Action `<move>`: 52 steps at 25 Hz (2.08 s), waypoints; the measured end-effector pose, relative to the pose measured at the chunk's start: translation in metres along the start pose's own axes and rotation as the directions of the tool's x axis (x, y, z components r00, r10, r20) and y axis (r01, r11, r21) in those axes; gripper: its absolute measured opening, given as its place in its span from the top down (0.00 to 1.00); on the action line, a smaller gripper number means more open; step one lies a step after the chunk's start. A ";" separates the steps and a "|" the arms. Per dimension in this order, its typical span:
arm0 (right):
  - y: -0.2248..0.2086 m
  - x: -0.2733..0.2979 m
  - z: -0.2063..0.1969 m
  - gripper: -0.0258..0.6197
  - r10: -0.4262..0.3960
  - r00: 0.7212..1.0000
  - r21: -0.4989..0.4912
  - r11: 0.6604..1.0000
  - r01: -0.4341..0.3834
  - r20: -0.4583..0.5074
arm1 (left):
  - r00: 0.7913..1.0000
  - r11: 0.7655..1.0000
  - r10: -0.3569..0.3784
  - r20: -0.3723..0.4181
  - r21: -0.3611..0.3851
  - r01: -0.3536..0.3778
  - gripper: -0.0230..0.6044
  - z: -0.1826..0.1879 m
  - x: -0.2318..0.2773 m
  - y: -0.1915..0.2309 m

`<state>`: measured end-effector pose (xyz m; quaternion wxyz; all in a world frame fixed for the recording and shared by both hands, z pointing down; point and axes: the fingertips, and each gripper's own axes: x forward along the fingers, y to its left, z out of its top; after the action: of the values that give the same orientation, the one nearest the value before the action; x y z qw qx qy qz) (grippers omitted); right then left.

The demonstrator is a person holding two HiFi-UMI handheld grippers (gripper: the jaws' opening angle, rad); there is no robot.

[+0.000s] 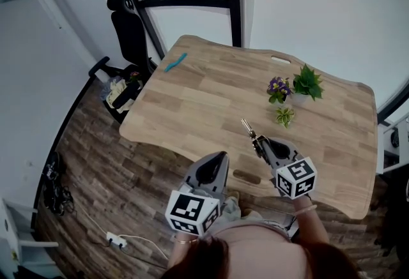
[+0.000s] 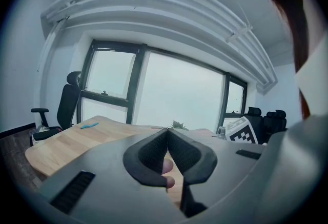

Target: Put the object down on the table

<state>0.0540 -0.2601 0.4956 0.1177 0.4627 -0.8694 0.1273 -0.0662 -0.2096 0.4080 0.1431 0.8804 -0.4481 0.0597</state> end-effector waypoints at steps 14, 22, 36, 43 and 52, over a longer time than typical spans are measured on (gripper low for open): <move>-0.011 0.039 -0.025 0.96 -0.011 0.996 -0.148 0.989 -0.002 -0.088 | 1.000 1.000 -0.016 0.007 0.000 0.016 0.96 0.006 0.018 0.019; -0.014 0.057 -0.038 0.96 -0.009 0.992 -0.231 0.973 -0.020 -0.124 | 1.000 1.000 -0.009 0.012 0.008 0.008 0.96 0.010 0.024 0.026; -0.019 0.076 -0.080 0.96 -0.021 0.974 -0.289 0.956 -0.046 -0.224 | 1.000 1.000 0.014 0.016 0.005 -0.014 0.96 0.009 0.024 0.032; -0.022 0.087 -0.104 0.96 -0.017 0.956 -0.316 0.945 -0.080 -0.293 | 1.000 1.000 0.026 0.014 0.005 -0.026 0.96 0.008 0.024 0.034; -0.027 0.097 -0.129 0.96 -0.031 0.934 -0.367 0.924 -0.109 -0.357 | 0.999 0.999 0.043 0.015 0.001 -0.043 0.96 0.008 0.021 0.040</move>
<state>0.0347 -0.3076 0.6511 0.3580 0.3826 -0.8508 0.0399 -0.0863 -0.2508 0.4130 0.1379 0.8712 -0.4678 0.0566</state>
